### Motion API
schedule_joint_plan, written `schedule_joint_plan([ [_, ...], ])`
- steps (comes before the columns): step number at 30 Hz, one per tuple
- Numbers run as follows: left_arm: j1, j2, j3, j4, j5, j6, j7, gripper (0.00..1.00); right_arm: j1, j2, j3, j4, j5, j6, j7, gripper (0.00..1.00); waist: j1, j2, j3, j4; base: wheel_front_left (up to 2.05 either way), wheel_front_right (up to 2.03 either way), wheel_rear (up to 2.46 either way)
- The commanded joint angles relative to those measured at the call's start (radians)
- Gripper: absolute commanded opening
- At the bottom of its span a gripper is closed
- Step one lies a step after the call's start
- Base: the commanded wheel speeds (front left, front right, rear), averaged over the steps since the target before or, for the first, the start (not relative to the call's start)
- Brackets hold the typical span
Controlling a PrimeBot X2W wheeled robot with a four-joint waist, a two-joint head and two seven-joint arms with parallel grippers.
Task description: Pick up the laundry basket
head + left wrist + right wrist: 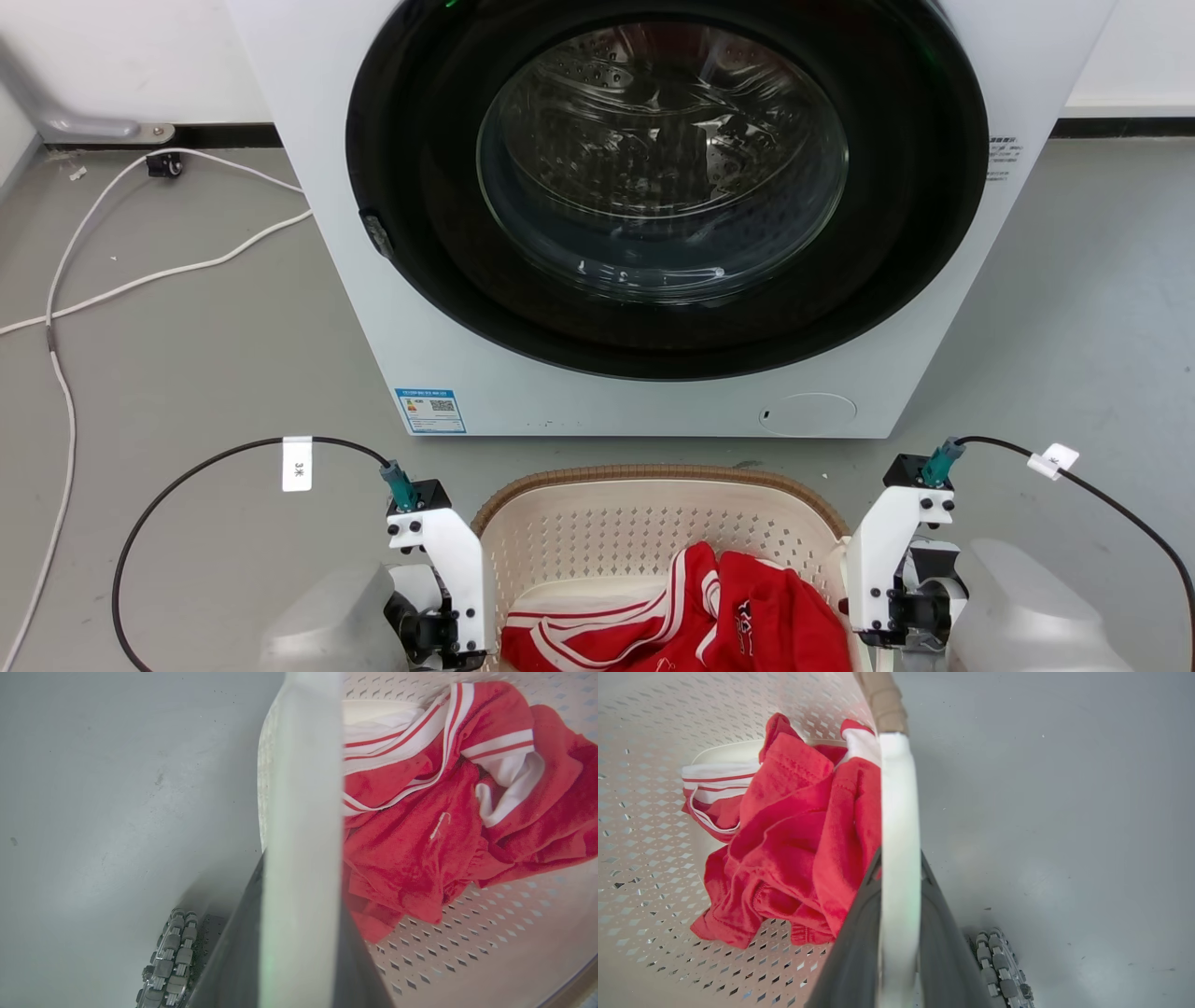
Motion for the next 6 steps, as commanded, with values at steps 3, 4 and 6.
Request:
schedule_joint_plan([
  [3, -0.005, -0.014, -0.001, -0.011, -0.013, -0.014, -0.004, 0.0, 0.013, 0.01, -0.005, -0.004, -0.007, 0.003, 0.005, 0.0, 0.0, 0.0, -0.002, 0.002, 0.0, 0.0, 0.0],
  [4, -0.004, -0.014, -0.002, -0.011, -0.014, -0.014, -0.004, 0.0, 0.014, 0.01, -0.006, -0.004, -0.008, 0.003, 0.006, 0.0, 0.0, 0.0, -0.002, 0.002, 0.0, 0.0, 0.0],
  [6, -0.002, -0.014, -0.003, -0.011, -0.013, -0.014, -0.005, 0.0, 0.015, 0.01, -0.007, -0.004, -0.011, 0.003, 0.003, 0.0, 0.0, 0.0, -0.004, 0.003, 0.0, 0.0, 0.0],
])
